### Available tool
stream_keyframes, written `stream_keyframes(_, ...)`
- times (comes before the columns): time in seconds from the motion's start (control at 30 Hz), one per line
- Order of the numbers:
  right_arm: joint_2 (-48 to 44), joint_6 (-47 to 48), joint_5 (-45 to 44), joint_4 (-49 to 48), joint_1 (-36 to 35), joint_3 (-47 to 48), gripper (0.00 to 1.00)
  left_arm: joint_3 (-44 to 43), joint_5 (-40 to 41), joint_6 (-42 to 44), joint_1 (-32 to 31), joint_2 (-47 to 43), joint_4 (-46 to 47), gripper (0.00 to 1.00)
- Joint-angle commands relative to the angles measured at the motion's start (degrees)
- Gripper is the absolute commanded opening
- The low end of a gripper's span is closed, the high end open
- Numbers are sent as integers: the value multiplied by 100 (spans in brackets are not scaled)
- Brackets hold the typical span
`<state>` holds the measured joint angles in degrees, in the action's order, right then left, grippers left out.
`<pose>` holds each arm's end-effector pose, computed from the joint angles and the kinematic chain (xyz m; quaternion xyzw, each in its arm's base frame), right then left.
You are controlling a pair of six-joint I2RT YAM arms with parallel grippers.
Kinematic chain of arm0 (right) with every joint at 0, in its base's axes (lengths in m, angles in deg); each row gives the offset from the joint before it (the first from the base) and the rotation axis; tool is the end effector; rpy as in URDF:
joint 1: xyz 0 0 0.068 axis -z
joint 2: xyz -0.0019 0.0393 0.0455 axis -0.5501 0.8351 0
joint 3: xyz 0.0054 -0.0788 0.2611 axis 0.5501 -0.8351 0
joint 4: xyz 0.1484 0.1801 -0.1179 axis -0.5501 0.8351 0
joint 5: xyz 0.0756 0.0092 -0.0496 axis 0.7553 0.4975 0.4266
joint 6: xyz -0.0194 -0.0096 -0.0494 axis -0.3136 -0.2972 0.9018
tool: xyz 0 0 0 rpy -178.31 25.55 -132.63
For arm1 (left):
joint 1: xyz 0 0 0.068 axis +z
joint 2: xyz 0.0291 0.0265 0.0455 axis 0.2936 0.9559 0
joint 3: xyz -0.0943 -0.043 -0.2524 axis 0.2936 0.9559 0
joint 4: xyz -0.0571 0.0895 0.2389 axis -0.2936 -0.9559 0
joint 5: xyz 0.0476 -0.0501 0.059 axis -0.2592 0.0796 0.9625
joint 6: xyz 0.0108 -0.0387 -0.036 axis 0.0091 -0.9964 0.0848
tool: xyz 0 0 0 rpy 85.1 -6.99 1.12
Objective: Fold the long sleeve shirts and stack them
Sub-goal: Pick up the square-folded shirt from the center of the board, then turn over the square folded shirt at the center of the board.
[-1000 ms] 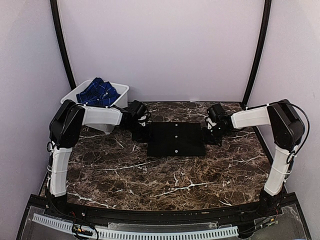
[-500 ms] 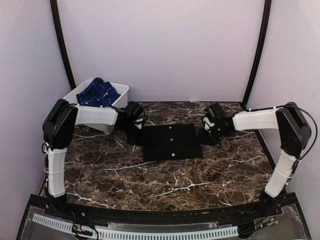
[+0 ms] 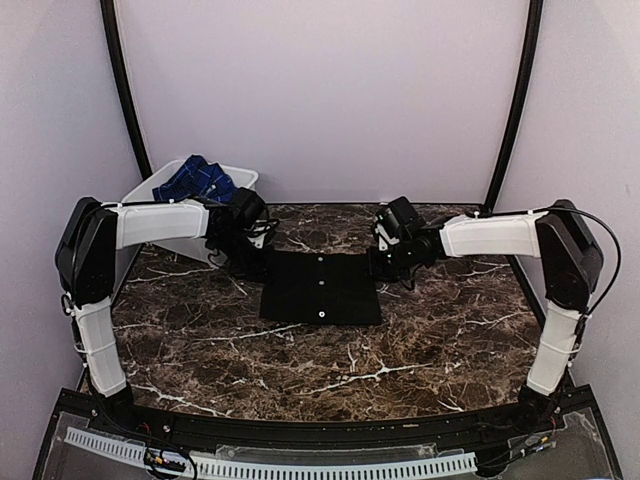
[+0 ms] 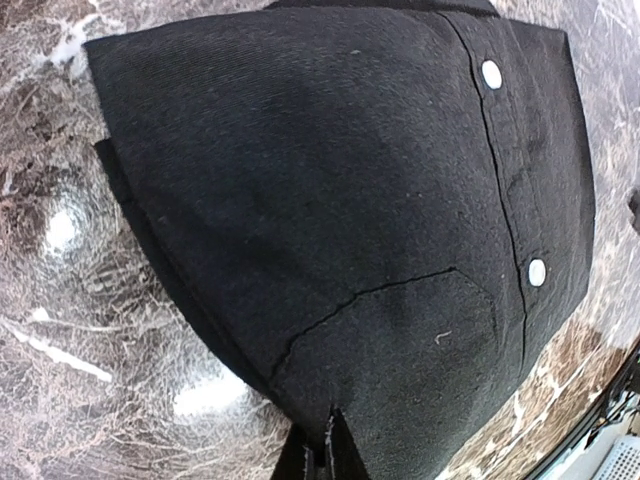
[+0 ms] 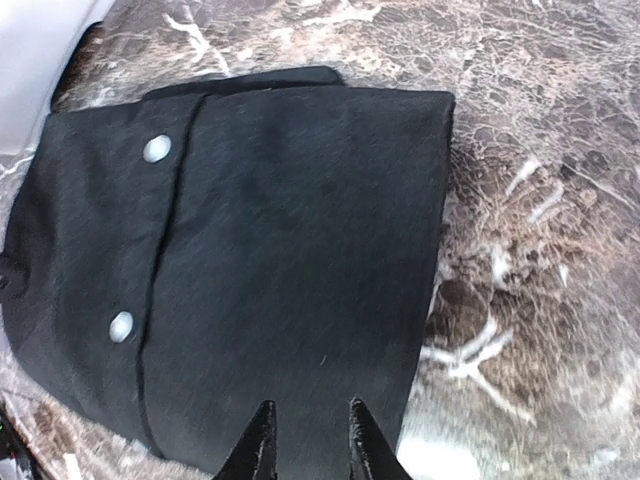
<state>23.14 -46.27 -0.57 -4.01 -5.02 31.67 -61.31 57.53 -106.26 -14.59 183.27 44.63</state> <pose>0.3059 0.2453 0.1988 -0.0499 0.9443 0.2155 0.2436 0.3434 -0.2221 0.2078 0.0928 0.9580 -0.2202 0.1588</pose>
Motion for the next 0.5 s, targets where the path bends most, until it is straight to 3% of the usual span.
stream_keyframes(0.0, 510, -137, -323, -140, -26, 354, 21, -111, 27, 345, -2, -403, -433, 0)
stream_keyframes(0.47, 1435, -468, -232, -191, -484, 733, 15, -647, 95, 590, 63, -836, -921, 0)
